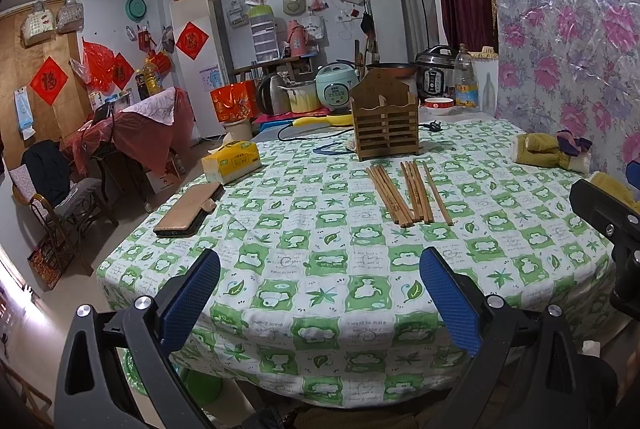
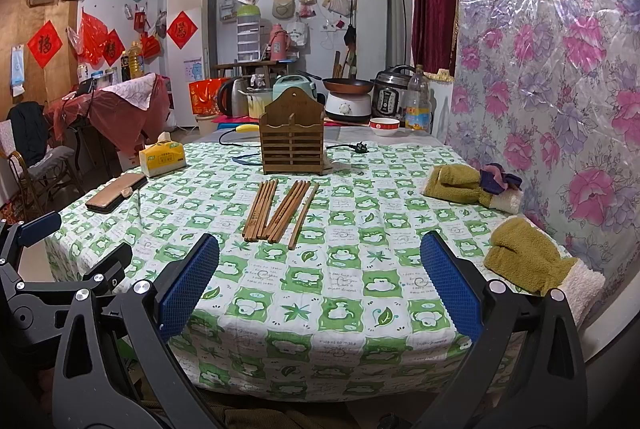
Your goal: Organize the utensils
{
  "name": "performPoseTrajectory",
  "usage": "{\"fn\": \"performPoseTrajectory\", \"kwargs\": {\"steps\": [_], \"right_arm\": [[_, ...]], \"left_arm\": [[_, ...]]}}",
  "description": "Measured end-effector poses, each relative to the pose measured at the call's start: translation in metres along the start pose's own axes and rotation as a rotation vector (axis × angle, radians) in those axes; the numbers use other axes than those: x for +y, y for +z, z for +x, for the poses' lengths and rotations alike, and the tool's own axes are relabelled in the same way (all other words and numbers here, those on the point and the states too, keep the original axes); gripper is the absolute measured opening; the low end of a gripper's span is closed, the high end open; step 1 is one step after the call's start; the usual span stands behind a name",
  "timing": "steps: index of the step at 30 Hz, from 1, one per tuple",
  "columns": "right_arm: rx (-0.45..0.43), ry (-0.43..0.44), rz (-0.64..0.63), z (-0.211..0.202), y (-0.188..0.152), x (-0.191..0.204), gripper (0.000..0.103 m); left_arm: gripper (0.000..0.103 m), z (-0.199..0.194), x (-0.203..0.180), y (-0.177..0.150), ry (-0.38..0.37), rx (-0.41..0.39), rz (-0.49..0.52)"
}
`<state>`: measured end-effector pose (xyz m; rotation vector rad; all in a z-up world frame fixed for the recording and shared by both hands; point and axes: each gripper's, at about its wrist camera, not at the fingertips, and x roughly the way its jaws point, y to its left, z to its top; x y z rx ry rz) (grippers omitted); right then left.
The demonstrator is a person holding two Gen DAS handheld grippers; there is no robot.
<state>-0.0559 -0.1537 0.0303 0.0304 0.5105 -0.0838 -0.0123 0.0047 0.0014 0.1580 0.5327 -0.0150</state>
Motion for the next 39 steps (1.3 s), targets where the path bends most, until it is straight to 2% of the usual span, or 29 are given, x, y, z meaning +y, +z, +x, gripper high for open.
{"fn": "performPoseTrajectory", "kwargs": {"steps": [10,18,24,27,31,37,39], "right_arm": [[0.004,0.0,0.0,0.001,-0.001,0.001,0.097],[0.036,-0.003,0.022,0.014,-0.005,0.0,0.097],[0.096,-0.004,0.083,0.042,-0.007,-0.026,0.097],[0.148,0.03,0.099,0.064,-0.01,-0.034,0.097],[0.198,0.073,0.083,0.095,-0.014,-0.034,0.097],[0.23,0.11,0.032,0.126,-0.011,-0.026,0.097],[0.244,0.118,0.033,0.137,-0.007,-0.027,0.097]], "left_arm": [[0.098,0.001,0.002,-0.003,-0.005,0.006,0.001],[0.098,0.019,0.012,-0.016,-0.007,0.063,-0.007],[0.098,0.053,0.015,-0.018,-0.014,0.153,0.0],[0.098,0.076,0.011,-0.017,-0.019,0.196,0.029],[0.098,0.108,0.002,-0.015,-0.074,0.262,0.059],[0.098,0.162,-0.01,0.0,-0.176,0.369,0.083],[0.098,0.175,-0.013,0.005,-0.185,0.389,0.092]]}}
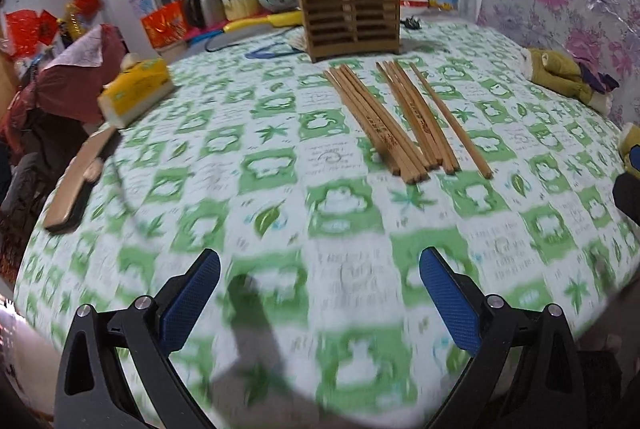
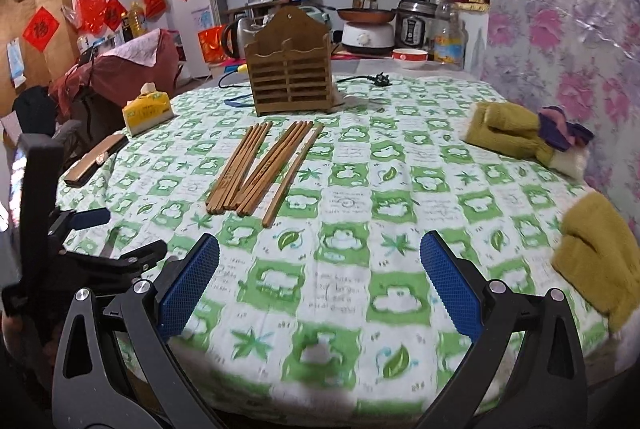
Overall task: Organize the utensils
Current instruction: 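Lower both tools toward the pile of wooden chopsticks, then close the right tool on one chopstick while the left tool grasps another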
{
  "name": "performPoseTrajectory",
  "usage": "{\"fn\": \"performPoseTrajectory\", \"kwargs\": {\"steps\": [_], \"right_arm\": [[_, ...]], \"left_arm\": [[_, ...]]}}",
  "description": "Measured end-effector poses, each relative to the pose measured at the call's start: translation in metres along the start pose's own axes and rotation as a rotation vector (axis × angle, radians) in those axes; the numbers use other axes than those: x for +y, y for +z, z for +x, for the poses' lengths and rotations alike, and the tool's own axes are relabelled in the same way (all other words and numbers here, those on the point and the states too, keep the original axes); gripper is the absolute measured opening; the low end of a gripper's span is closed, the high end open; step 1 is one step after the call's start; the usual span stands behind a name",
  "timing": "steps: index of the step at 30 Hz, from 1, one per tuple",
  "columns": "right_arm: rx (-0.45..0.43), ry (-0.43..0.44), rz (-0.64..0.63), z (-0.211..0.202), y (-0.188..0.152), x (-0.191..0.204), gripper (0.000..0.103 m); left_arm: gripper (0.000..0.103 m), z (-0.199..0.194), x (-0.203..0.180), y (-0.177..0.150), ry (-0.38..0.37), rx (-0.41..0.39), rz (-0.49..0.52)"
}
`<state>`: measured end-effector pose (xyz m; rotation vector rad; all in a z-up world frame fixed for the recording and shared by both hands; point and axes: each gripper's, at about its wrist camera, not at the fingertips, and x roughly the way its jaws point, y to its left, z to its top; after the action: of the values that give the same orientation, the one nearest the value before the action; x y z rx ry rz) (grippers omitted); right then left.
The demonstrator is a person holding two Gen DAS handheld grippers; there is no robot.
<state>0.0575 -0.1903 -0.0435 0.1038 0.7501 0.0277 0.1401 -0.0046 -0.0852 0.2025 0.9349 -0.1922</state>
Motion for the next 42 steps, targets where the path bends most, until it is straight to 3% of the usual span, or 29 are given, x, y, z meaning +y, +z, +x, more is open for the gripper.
{"fn": "performPoseTrajectory", "kwargs": {"steps": [11,13,17,26,29,33,37,39,42], "right_arm": [[0.074,0.042,0.015,0.045,0.031,-0.007,0.097],[0.086,0.052,0.018,0.051,0.034,-0.007,0.097],[0.121,0.059,-0.002,0.063,0.036,-0.006,0.097],[0.22,0.082,-0.123,0.088,0.022,0.022,0.097],[0.229,0.078,-0.15,0.094,0.021,0.031,0.086],[0.275,0.1,-0.134,0.103,0.02,0.033,0.056],[0.288,0.078,-0.127,0.108,0.02,0.032,0.037],[0.289,0.05,-0.098,0.11,0.022,0.023,0.022],[0.295,0.037,-0.05,0.114,0.026,0.008,0.022]], "left_arm": [[0.098,0.042,-0.008,0.041,-0.074,0.102,0.049],[0.098,0.047,-0.006,0.048,-0.068,0.11,0.063],[0.098,0.056,0.018,0.059,0.025,0.109,0.033],[0.098,0.055,0.043,0.048,-0.012,0.101,-0.02],[0.099,0.055,0.042,0.047,-0.004,0.099,-0.024],[0.099,0.056,0.045,0.046,-0.017,0.103,-0.042],[0.099,0.06,0.051,0.047,-0.048,0.122,-0.068],[0.099,0.059,0.049,0.047,-0.037,0.118,-0.064],[0.098,0.059,0.044,0.051,-0.039,0.114,-0.032]]}}
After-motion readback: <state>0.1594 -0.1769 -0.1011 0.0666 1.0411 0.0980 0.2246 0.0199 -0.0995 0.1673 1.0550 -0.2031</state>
